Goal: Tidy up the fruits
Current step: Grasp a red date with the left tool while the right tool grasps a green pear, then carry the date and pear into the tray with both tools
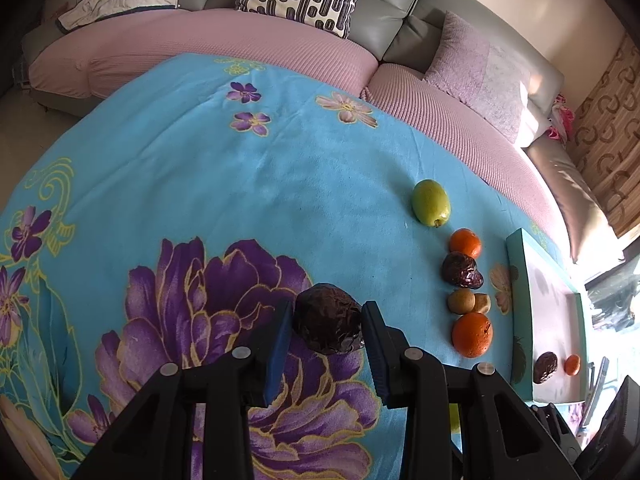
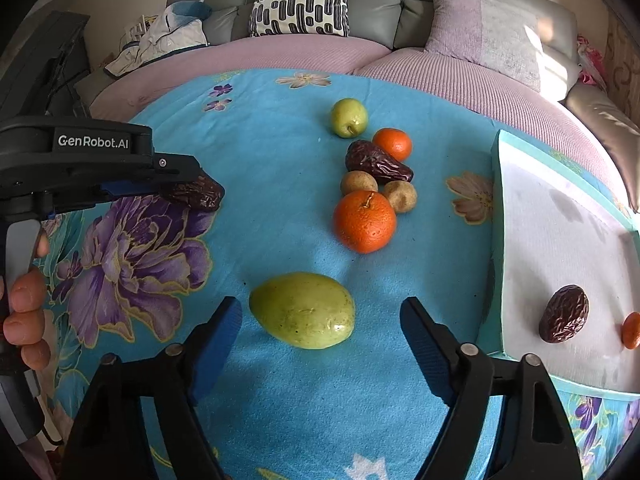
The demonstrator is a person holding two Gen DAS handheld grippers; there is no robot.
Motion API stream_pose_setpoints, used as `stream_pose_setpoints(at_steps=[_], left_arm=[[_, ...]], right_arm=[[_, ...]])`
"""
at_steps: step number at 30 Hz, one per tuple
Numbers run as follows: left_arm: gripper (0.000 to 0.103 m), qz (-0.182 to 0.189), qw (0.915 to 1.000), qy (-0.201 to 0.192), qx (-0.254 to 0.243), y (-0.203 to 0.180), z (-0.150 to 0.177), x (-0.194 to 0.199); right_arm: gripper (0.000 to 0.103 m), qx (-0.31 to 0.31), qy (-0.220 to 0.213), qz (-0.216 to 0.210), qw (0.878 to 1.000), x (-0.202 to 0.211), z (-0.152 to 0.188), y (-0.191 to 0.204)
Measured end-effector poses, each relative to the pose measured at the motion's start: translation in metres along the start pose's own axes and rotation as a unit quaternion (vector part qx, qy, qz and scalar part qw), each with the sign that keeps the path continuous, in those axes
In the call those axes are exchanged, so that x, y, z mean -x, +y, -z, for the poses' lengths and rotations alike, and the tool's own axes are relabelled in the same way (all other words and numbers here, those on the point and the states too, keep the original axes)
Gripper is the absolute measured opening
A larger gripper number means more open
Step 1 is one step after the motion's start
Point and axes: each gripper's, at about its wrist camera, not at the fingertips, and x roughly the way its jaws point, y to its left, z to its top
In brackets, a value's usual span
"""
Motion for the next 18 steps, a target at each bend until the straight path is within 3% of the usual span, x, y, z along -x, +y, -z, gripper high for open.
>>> stream_pose_setpoints(at_steps=[5,10,18], left_arm=[[0.038,-0.001,1.0000,0.000,-0.003,-0.001,0.000,0.000],[0.038,0.000,1.0000,-0.001,-0.002,-0.001,0.000,0.000],[0.038,0.006,0.9999,-0.008,-0.007,-0.005,0.000,0.005]], right_arm=[[0.056,0.001,0.001,-0.020,1.000,0.000,0.000,0.005],[0.055,-0.007,-0.006,-0.033,0.999,0.006,-0.001,0.005],[0.055,-0.036,-0.042,-0.015,0.998,0.024,-0.007,-0.011]])
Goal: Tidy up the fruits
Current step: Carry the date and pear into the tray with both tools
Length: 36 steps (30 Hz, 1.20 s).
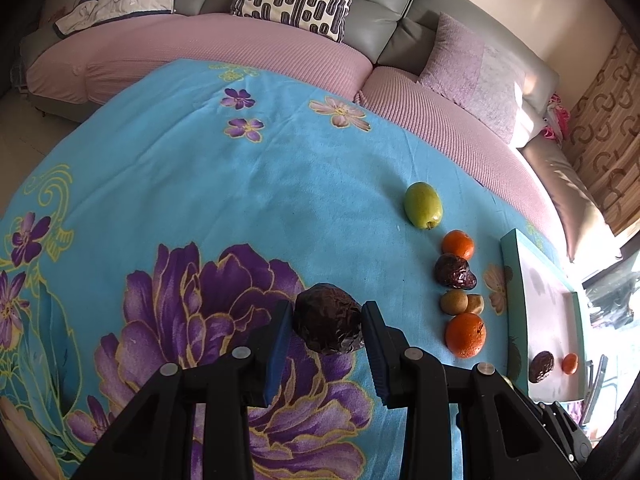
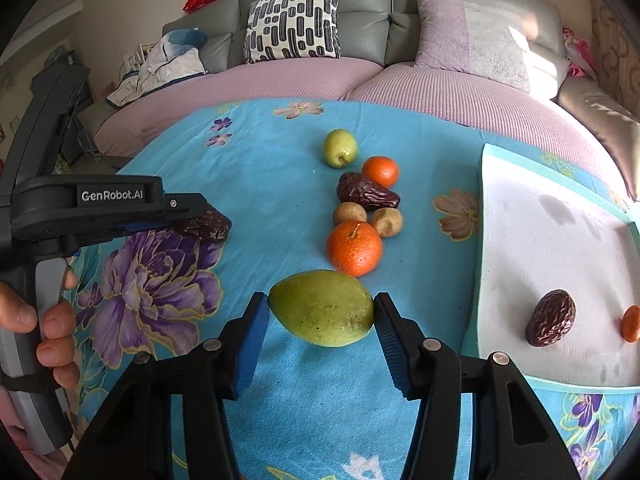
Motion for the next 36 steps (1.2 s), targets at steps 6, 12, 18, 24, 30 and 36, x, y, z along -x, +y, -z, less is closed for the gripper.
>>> stream_pose_setpoints(at_steps=[6,12,18,24,30,36], left_arm=[[0.038,0.009,0.9999,-0.011,-0.007,-0.006,-0.001,0.008],[0.038,0.035,0.9988,-0.024,-0.025,-0.024,-0.001,0.019],[0.038,0.058,0.9966,-0.027,-0.052,-0.048,0.002,0.023],[0.038,0.092,0.9909,-0.019,-0.096,-0.086,0.011,0.020],[0.038,0.124,0.9791,-0.008,-0.161,-0.139,0.026,0.010],[0.038,0.152,0.9646,-0.007,-0.215,-0.188,0.042,0.002]], right_arm=[[0.055,-0.026,-0.020,0.016,0.999,0.013,-0.004,-0.020],[0.055,-0.047,-0.033,0.033,0.998,0.022,-0.004,-0.040],[0.055,-0.083,-0.049,0.062,0.993,0.037,-0.003,-0.073],[0.055,-0.136,-0.068,0.107,0.983,0.058,0.004,-0.123],[0.056,-0.189,-0.083,0.166,0.964,0.082,0.016,-0.173],[0.056,-0.211,-0.098,0.194,0.953,0.097,0.024,-0.202]])
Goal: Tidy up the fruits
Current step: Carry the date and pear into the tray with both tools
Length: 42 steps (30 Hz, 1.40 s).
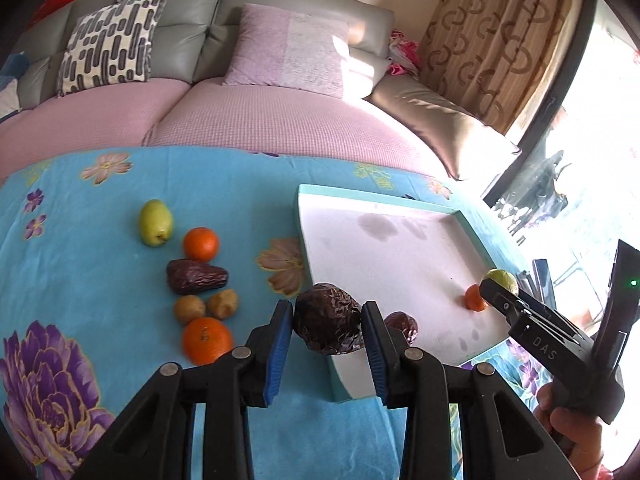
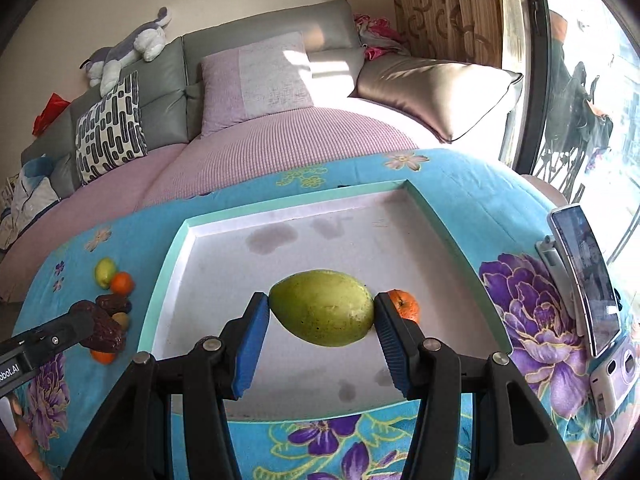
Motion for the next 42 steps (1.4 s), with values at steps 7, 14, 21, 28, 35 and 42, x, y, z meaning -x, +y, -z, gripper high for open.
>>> stream_pose_setpoints(at_steps=[7,14,21,28,35,42], left_arm=[[0.038,0.022,0.9995,-0.012,-0.017,-0.024,-0.007,-0.022],[0.038,0.010,0.9992,-0.018,-0.034,-0.033,-0.009,-0.042],[0.038,-0.004,0.9992,-0.005,-0.040,-0.037,-0.004,-0.056],[0.038,-0.014,0.9991,0.008,-0.040,-0.037,-0.001,-0.062],[0.038,-0.022,0.9983,0.029,-0.045,-0.038,0.004,-0.069],[0.038,-0.024,0.9980,0.040,-0.042,-0.036,0.006,-0.071]], right_arm=[[0.056,0.004,-0.027,0.007,1.000,-0.003,-0.004,-0.010],[0.056,0.008,-0.023,0.012,1.000,-0.013,-0.004,-0.015],[0.056,0.001,0.005,0.008,1.000,-0.027,0.000,-0.022],[0.056,0.005,0.023,0.007,1.000,-0.031,0.003,-0.021],[0.056,0.011,0.038,0.007,0.999,-0.036,0.006,-0.019],[0.056,0.029,0.046,0.004,0.999,-0.038,0.008,-0.010]])
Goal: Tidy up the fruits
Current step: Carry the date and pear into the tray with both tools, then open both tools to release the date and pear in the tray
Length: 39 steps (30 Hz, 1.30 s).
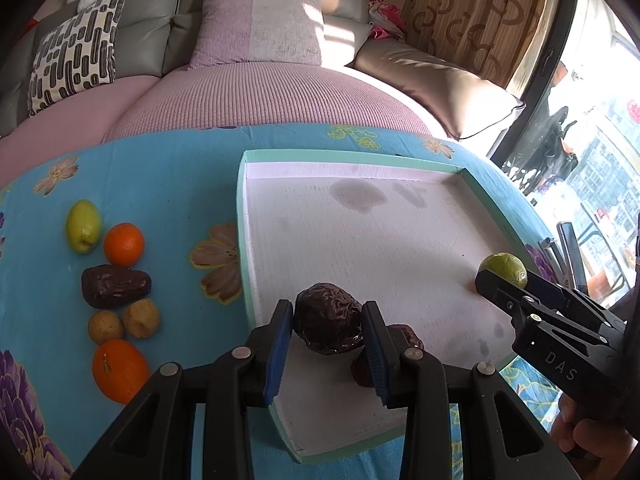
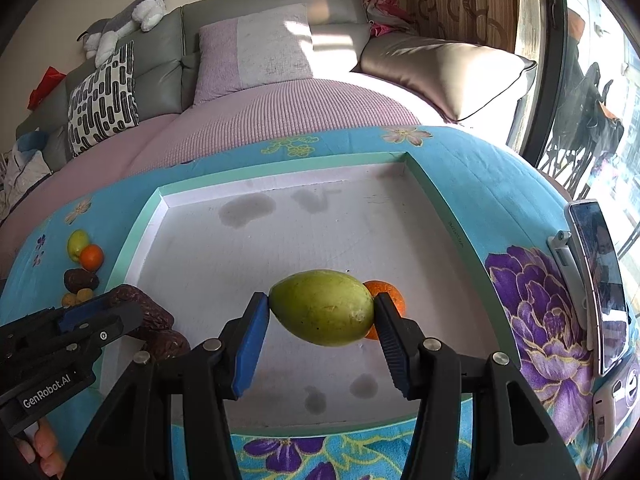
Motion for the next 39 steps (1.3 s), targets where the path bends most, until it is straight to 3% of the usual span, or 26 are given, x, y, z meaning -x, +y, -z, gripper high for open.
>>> stream_pose_setpoints(at_steps=[25,33,39], left_arm=[[0.039,-0.018,0.9990,0.041,0.001,0.002,0.003,0.008],[0.051,-0.032,0.9993,0.017,0.006,0.009,-0.004,0.035],[0.059,-0.075,0.9965,-0.008,0.035,0.038,-0.009,0.048]], right_arm=[[0.056,0.025,0.021,0.009,0.999,-0.003,0.002,0.009],[0.056,0.028,0.024,0.011,0.999,-0.004,0.002,0.010],[0.056,0.030,0.024,0.014,0.999,-0.004,0.003,0.010]])
